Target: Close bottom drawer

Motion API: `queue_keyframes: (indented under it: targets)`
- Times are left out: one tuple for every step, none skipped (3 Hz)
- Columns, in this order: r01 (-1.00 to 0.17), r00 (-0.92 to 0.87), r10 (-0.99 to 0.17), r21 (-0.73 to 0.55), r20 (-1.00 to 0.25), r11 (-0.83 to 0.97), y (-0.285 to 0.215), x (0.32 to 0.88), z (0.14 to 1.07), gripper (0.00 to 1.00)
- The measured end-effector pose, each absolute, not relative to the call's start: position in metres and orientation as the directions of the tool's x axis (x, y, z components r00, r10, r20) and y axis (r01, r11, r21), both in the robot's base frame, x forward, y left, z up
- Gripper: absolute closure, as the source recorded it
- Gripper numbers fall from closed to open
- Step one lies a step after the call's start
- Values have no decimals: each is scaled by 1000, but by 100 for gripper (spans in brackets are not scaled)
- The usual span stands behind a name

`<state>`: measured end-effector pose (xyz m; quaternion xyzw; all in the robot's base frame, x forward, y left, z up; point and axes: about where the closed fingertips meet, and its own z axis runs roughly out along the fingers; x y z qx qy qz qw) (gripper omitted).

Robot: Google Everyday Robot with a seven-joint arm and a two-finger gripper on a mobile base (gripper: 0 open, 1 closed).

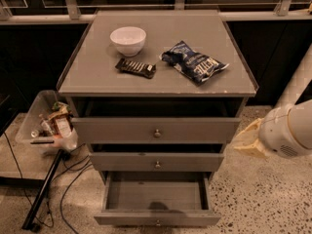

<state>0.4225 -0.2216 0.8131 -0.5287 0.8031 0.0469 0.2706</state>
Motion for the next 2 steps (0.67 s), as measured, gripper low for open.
queue_keyframes:
  targets:
    - [-883,-332,-810,-143,-483,447,-196,417,759,100]
    - [-869,-369,-776,-106,-512,483,-185,413,701,100]
